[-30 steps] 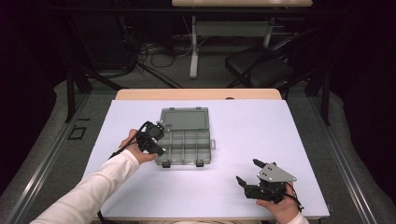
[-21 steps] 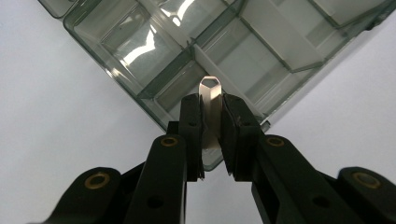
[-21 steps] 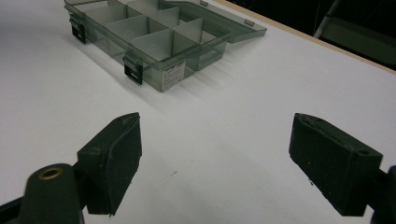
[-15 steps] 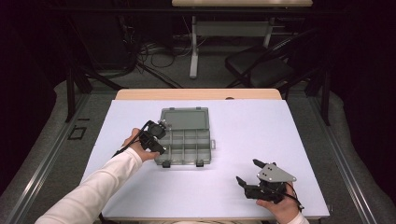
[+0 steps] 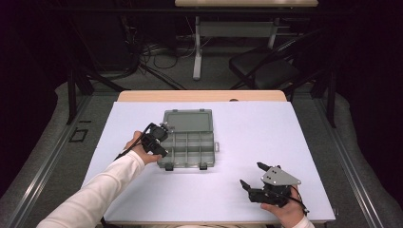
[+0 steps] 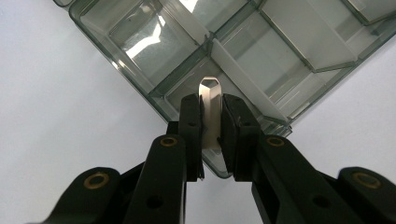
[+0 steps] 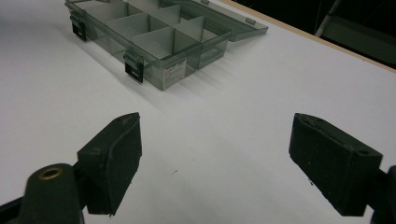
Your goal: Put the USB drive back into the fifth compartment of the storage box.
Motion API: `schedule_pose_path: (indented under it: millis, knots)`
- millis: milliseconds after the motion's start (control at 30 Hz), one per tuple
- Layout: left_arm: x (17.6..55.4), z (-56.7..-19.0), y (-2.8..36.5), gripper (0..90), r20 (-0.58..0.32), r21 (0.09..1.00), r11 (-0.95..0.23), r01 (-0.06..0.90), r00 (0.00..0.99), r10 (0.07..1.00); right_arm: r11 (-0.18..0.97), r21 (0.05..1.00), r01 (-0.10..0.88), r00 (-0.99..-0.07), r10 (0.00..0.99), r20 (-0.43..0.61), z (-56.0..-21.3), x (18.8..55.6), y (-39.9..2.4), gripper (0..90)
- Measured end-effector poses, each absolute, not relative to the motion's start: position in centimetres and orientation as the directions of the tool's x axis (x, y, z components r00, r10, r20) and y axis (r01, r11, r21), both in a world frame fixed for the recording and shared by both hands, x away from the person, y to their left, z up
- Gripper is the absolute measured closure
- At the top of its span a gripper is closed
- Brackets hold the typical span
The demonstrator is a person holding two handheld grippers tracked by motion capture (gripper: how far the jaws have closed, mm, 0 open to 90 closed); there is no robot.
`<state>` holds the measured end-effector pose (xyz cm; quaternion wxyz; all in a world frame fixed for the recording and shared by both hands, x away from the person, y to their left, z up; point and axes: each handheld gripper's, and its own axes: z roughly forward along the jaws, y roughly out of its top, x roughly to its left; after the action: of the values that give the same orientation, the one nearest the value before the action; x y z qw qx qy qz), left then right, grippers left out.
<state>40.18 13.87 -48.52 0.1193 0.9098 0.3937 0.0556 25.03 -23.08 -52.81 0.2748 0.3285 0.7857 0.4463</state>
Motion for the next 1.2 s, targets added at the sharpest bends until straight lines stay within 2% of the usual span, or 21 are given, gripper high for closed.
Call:
schedule_pose_path:
  millis: [200,567,700,900,1000,1133,1200]
  knots:
    - [40.2,-48.4,13.9,73.0,0.001,0.277,-0.652,0.706,0.678,0.735,0.386,0.882,0.271,-0.634,0.761,-0.139,-52.8,25.0,-23.1,16.9]
    - [40.1,-47.5,15.0,53.0,0.000,0.360,-0.631,0.687,0.677,0.736,0.389,0.880,0.271,-0.636,0.759,-0.140,-52.8,25.0,-23.0,17.0]
    - [40.0,-47.4,15.4,50.2,0.014,0.398,-0.635,0.663,0.687,0.726,0.389,0.881,0.271,-0.635,0.760,-0.140,-52.8,25.0,-23.0,17.0]
    - [39.5,-46.7,16.1,47.6,-0.023,0.455,-0.615,0.644,0.699,0.715,0.390,0.880,0.271,-0.635,0.760,-0.141,-52.8,25.0,-23.0,17.0]
    - [39.1,-46.3,16.6,38.4,-0.038,0.524,-0.592,0.613,0.711,0.702,0.388,0.881,0.271,-0.635,0.760,-0.140,-52.8,25.0,-23.0,17.0]
    - [38.7,-45.9,17.1,25.8,-0.046,0.557,-0.575,0.600,0.713,0.700,0.389,0.881,0.271,-0.634,0.760,-0.140,-52.8,25.0,-23.0,17.0]
    - [38.4,-45.7,17.3,23.7,-0.053,0.574,-0.563,0.595,0.713,0.699,0.389,0.880,0.271,-0.636,0.759,-0.140,-52.8,25.0,-23.0,17.0]
